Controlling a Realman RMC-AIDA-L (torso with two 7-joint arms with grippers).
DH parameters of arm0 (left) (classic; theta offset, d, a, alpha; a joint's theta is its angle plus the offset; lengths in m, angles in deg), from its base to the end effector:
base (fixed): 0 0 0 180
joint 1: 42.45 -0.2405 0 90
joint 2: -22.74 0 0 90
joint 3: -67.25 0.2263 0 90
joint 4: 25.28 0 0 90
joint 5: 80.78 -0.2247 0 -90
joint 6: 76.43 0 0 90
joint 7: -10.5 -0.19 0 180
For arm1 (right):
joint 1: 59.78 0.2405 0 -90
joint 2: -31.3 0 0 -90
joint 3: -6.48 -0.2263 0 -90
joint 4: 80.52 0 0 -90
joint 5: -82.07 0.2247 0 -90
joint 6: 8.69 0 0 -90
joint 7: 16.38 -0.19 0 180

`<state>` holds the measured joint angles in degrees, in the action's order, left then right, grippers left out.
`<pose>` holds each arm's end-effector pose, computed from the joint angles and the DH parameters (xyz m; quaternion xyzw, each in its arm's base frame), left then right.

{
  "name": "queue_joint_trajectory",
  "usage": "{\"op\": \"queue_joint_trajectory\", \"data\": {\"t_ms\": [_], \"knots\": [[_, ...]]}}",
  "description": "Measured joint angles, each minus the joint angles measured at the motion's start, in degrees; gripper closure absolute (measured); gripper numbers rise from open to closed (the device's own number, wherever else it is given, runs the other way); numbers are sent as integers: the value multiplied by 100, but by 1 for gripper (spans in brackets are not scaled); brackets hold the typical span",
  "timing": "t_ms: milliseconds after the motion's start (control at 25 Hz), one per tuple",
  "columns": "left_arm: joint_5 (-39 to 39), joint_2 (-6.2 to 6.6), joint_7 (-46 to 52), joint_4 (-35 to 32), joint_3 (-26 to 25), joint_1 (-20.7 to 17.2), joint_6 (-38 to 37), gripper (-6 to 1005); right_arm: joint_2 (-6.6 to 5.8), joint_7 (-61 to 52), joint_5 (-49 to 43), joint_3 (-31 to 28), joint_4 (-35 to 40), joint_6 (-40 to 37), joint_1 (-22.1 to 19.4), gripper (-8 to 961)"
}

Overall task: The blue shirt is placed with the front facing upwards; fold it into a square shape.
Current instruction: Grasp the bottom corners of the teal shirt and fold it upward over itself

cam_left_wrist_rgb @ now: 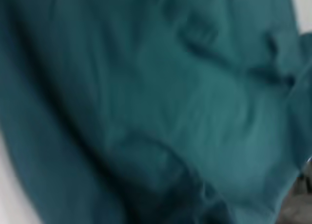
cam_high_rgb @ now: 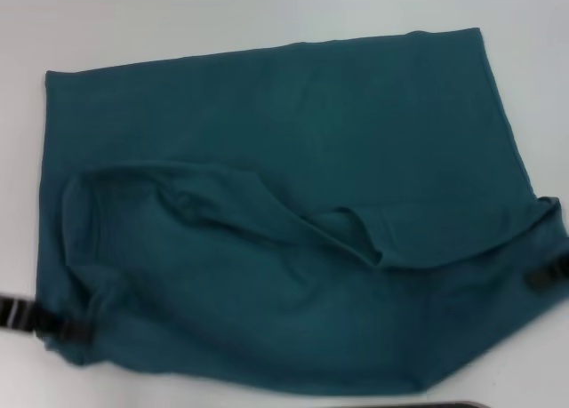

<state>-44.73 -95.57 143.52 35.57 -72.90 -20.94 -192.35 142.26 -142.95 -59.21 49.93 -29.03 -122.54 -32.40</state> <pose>-0.2898 0.2361 0.0246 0.7920 0.6090 -0.0133 0.0413 0.2893 0.2629 0.0401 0.8368 -0.5442 0.0341 0.0493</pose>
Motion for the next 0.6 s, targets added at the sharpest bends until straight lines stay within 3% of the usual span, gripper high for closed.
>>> {"op": "queue_joint_trajectory", "data": {"t_ms": [120, 240, 440, 600], "knots": [[171, 109, 35, -78, -405, 254, 26, 976, -141, -118, 387, -543, -22, 57, 217, 834], [219, 153, 83, -162, -820, 519, 135, 976, -194, -221, 394, -1170, -23, 221, 401, 829], [231, 157, 305, -346, -1126, 839, 760, 976, -221, -413, 377, -1362, -102, 834, 442, 820], [250, 89, 516, -442, -1109, 984, 1474, 976, -191, -486, 456, -1468, -247, 1351, 442, 813]]}}
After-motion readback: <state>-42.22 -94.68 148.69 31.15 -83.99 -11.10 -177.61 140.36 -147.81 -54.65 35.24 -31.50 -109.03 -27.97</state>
